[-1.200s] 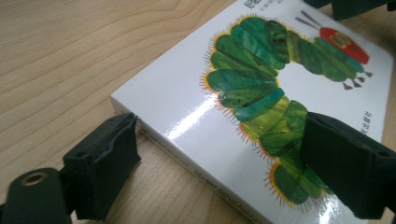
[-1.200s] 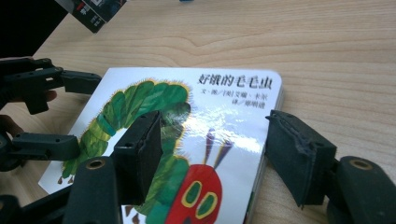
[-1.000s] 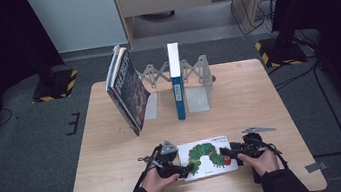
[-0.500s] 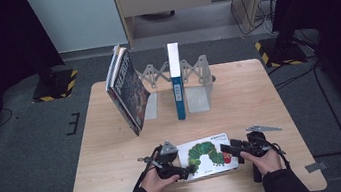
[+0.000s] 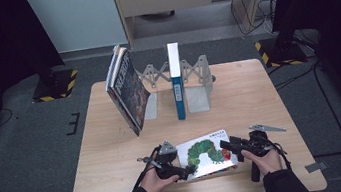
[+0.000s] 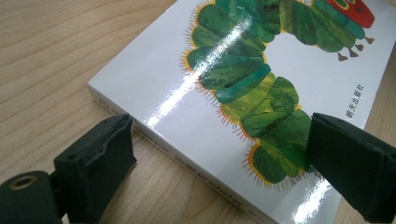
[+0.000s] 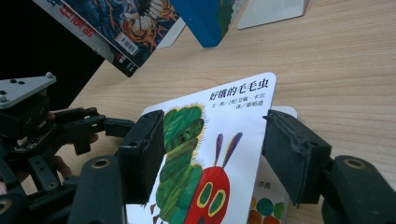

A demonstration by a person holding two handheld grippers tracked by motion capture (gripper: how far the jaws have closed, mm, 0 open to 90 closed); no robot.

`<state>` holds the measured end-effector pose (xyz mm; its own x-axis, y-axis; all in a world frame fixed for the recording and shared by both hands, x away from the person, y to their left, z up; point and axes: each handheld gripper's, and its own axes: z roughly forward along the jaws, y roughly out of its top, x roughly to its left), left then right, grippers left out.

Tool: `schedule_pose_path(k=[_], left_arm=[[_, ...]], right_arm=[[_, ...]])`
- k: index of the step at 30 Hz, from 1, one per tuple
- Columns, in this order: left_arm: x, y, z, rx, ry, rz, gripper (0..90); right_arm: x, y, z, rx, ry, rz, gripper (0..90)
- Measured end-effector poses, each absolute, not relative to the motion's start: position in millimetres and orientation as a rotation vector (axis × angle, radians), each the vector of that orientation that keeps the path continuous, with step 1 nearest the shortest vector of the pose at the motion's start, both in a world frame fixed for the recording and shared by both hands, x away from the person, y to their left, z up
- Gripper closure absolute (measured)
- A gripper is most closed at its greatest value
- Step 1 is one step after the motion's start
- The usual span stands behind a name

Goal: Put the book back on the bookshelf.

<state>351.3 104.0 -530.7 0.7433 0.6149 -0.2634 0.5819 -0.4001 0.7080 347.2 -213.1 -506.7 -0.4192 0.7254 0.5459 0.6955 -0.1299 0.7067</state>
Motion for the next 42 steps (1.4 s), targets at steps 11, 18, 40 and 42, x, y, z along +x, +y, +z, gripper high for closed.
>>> schedule_pose_path(k=[11,18,40,42], left_arm=[[352.1,105.0,-530.9,2.091,0.901,0.034,5.3],[352.5,105.3,-531.2,2.088,0.902,0.027,5.1],[351.7,104.2,-531.7,2.101,0.889,0.048,5.0],[351.9,105.0,-530.8,2.096,0.897,0.05,5.9]], right_arm=[[343.5,-211.4,-508.4,1.707,2.094,1.663,41.6],[345.2,-203.0,-512.1,1.658,2.203,1.62,41.3],[358.4,-199.5,-516.7,1.637,2.339,1.503,58.0],[358.4,-200.9,-514.8,1.636,2.33,1.531,61.1]])
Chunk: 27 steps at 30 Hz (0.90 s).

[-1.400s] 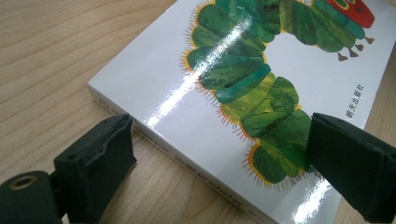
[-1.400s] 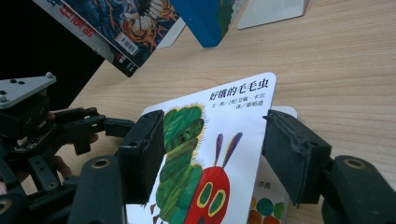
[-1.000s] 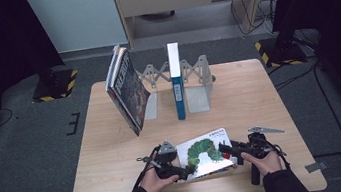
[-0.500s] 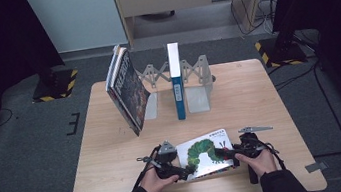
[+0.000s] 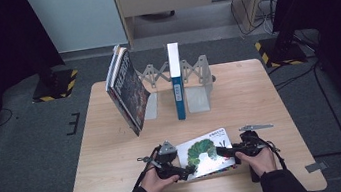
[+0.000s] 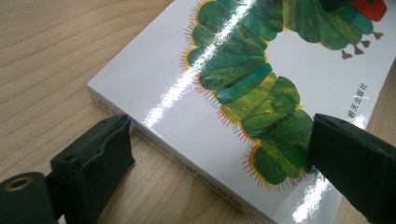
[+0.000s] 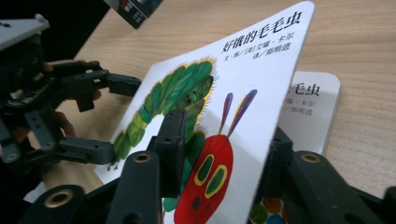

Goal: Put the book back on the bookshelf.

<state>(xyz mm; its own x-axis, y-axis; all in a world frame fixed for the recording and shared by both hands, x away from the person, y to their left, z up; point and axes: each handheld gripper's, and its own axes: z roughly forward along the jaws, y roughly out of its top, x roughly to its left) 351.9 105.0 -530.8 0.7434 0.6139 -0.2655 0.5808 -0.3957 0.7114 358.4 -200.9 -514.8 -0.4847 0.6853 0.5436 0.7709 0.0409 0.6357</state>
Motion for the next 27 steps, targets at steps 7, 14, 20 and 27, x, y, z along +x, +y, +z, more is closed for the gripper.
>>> schedule_pose_path(k=[7,14,20,27], left_arm=[[352.9,107.2,-526.9,2.083,0.897,0.05,12.9],[353.5,108.5,-526.0,2.071,0.901,0.029,13.7],[354.2,109.0,-525.2,2.064,0.898,0.011,15.8],[355.2,109.7,-524.9,2.053,0.881,0.005,17.5]], right_arm=[[358.2,-202.6,-506.6,-1.511,-2.162,-1.514,70.6],[358.2,-203.9,-500.7,-1.478,-2.102,-1.564,78.3],[357.1,-203.0,-494.2,-1.45,-2.117,-1.597,80.3],[355.9,-203.1,-488.6,-1.405,-2.135,-1.639,81.7]])
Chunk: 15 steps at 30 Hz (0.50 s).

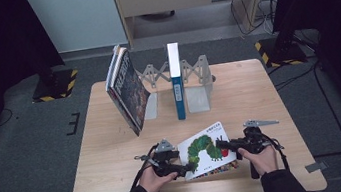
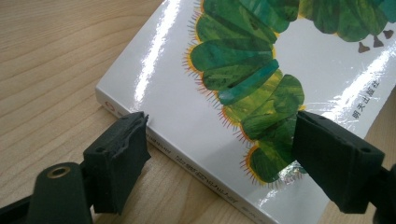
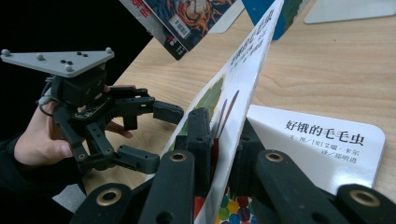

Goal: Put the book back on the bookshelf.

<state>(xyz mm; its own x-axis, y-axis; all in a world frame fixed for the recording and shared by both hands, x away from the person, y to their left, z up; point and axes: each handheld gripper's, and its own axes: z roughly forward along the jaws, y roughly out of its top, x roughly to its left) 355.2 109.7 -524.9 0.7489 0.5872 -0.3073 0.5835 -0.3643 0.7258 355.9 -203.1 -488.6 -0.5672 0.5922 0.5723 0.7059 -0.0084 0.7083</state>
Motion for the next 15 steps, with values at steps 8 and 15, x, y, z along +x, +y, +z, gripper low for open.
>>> schedule_pose_path(k=[8,15], left_arm=[[357.4,110.6,-527.2,2.031,0.922,-0.062,14.2],[362.1,107.5,-531.8,1.988,0.924,-0.14,12.1]], right_arm=[[354.0,-207.7,-480.6,-1.346,-2.12,-1.726,86.0],[353.6,-208.9,-480.1,-1.328,-2.099,-1.741,86.8]])
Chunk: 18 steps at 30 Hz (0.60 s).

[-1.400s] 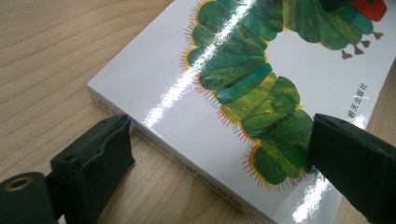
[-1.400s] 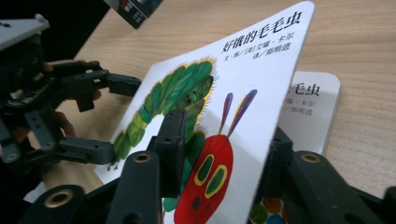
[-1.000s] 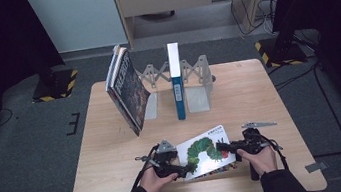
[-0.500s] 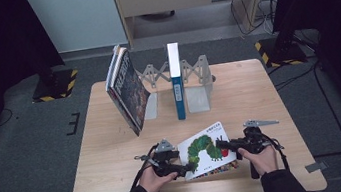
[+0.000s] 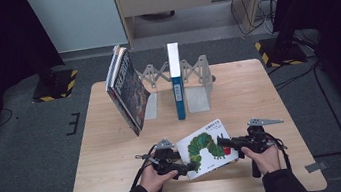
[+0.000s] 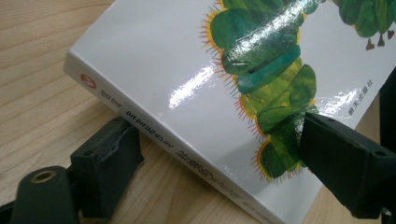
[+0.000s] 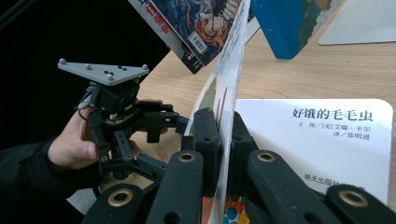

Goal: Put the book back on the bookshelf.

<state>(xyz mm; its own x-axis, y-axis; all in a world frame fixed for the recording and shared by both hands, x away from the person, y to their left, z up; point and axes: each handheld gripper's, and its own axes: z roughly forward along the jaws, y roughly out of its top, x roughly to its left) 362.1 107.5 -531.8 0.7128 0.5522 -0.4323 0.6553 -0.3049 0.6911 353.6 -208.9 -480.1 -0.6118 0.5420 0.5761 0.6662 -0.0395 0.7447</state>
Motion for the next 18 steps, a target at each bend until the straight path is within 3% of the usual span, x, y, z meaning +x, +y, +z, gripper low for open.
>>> schedule_pose_path(k=[9,18], left_arm=[[363.2,104.8,-534.1,1.984,0.908,-0.13,11.4],[362.0,103.9,-534.2,2.002,0.889,-0.103,13.4]], right_arm=[[354.1,-212.7,-486.7,-1.364,-2.112,-1.722,83.6],[354.3,-207.3,-499.0,-1.462,-2.298,-1.596,62.9]])
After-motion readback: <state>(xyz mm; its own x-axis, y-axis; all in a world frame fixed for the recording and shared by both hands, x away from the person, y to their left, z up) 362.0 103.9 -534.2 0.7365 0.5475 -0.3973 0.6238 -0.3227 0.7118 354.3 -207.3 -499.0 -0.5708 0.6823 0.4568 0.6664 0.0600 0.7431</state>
